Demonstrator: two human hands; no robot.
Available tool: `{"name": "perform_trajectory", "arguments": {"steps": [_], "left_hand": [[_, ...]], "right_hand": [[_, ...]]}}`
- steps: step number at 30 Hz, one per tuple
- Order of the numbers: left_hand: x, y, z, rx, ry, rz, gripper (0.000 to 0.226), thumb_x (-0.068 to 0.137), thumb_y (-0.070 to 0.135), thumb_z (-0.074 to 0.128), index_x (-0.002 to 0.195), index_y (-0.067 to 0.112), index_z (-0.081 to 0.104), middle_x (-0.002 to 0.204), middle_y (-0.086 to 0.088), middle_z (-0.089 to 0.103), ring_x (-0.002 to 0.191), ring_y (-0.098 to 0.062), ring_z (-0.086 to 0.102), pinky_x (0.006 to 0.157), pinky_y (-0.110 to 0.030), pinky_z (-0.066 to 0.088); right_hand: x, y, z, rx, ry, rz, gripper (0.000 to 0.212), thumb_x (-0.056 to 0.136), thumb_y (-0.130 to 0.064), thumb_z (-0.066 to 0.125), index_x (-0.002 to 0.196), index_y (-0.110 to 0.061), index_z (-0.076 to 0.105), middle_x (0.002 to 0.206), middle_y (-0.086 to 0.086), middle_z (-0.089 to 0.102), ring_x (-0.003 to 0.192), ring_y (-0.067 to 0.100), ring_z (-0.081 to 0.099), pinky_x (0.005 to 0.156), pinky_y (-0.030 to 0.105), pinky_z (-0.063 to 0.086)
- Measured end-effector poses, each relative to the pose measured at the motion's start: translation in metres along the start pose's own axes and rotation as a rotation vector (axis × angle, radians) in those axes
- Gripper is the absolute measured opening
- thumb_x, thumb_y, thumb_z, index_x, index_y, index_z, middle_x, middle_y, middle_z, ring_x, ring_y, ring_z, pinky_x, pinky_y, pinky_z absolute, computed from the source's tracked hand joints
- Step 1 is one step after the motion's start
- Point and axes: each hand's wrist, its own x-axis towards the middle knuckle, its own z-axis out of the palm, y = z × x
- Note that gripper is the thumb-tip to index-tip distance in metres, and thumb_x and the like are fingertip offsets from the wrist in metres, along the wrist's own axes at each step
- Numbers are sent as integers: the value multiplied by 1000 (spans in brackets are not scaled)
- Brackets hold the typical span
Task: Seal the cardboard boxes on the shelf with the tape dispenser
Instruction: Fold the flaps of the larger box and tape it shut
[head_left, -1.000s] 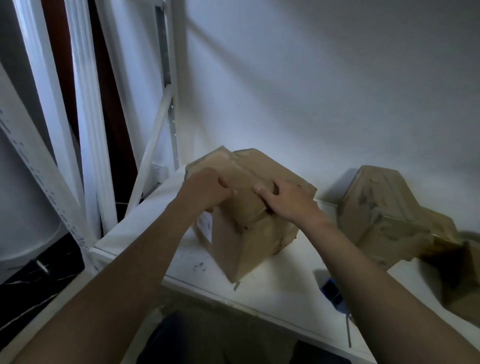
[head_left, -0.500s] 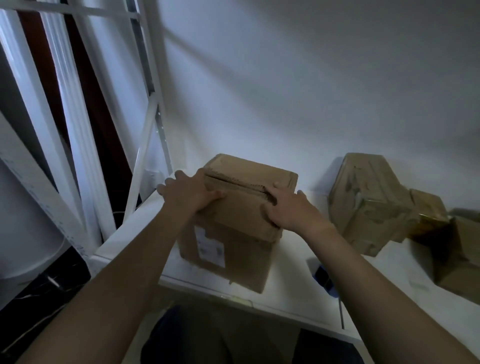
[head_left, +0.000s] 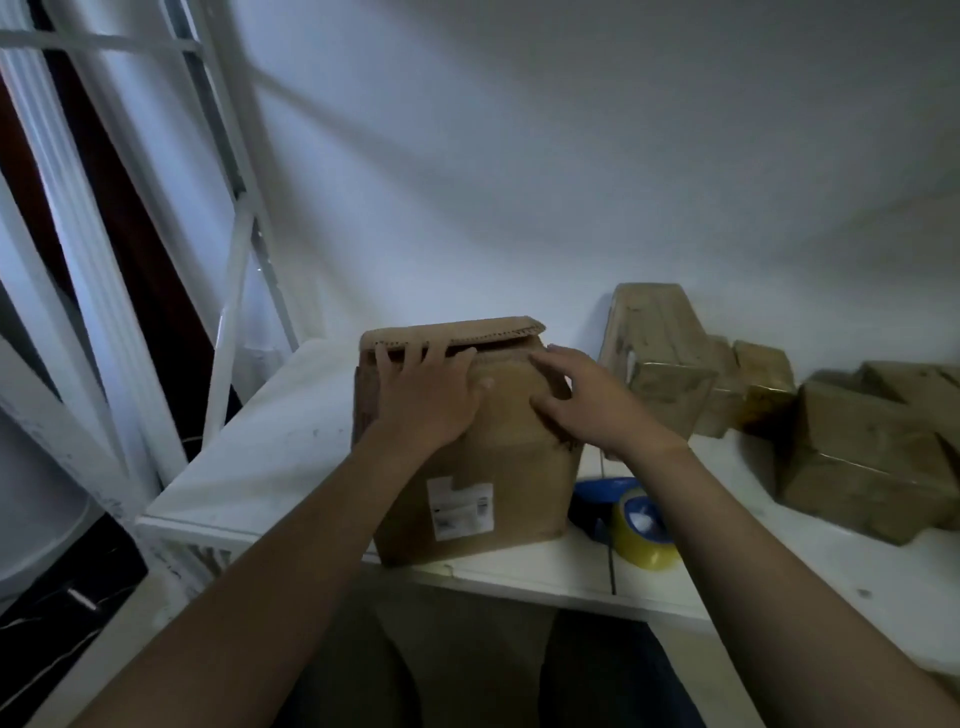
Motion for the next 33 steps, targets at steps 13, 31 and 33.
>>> {"name": "perform_trajectory", "arguments": {"steps": [13,31,33], "left_hand": [[-9,110,24,-72,-178,114,53,98,65,33,149,48,33,167,4,1,153,-30,-15,113,-74,-2],[-31,105,12,-327,-228,87,12,80,53,52,88,60,56,149,9,34,143,-23,29,116,-59,24],[-35,102,6,-343,-202,135,19,86,36,63,97,52,60,145,4,40,137,-22,38,115,-48,30]], "right_hand": [[-72,164,-6,-203,-205,477,60,85,-38,74,140,-23,52,137,9,57,119,29,58,94,41,51],[-106,187,-5,365,59,615,49,79,0,69,110,-23,39,96,12,61,85,32,65,75,53,60],[-111,170,-22,451,128,568,50,82,2,65,117,-30,48,101,8,64,83,34,69,67,54,62]]}}
